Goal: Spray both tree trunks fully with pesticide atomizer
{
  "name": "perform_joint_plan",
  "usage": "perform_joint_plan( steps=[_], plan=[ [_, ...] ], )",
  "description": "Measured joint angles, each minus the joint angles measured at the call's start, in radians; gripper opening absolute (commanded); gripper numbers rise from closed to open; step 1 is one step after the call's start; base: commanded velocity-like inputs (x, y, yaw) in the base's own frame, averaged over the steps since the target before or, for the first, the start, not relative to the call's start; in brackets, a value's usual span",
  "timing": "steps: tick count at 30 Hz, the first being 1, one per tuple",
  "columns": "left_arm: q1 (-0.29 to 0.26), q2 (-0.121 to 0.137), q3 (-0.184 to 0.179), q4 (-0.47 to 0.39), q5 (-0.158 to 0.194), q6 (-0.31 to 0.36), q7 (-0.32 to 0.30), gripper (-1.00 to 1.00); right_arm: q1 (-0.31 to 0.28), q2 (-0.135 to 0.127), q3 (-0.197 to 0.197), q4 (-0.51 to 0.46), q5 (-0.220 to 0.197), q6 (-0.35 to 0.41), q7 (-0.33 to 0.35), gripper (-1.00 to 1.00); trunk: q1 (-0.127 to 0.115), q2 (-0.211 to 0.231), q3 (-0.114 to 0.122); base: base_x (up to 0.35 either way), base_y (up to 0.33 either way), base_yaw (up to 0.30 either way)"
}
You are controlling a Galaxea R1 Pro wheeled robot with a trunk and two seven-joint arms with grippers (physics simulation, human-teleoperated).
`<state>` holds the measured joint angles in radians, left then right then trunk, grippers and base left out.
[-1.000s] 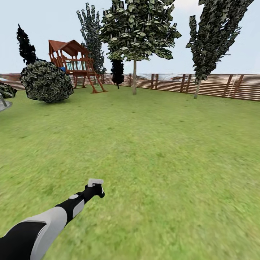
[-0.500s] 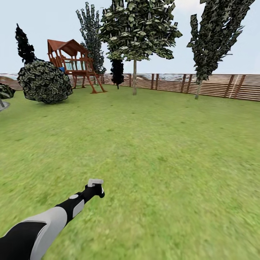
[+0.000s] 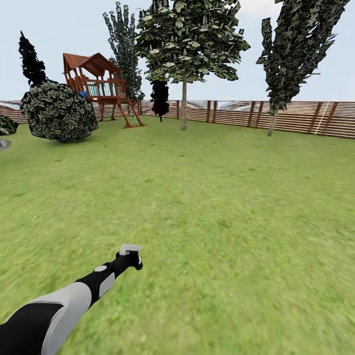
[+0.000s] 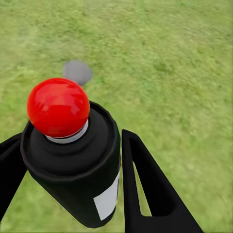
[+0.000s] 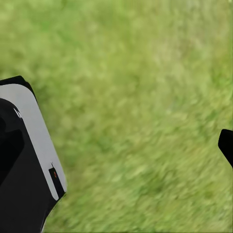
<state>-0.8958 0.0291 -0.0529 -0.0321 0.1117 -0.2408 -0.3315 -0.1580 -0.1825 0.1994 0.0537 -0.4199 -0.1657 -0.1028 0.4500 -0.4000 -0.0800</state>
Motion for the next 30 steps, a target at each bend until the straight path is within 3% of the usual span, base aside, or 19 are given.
perform_joint_plan(
  steps=[30],
  plan=[
    [0.0, -0.002, 0.0, 0.002, 0.0, 0.0, 0.0, -1.0, 0.0, 0.0, 0.0, 0.0, 0.001, 0.0, 0.0, 1.0, 0.0, 0.0, 0.0, 0.35, 0.0, 0.0]
  ],
)
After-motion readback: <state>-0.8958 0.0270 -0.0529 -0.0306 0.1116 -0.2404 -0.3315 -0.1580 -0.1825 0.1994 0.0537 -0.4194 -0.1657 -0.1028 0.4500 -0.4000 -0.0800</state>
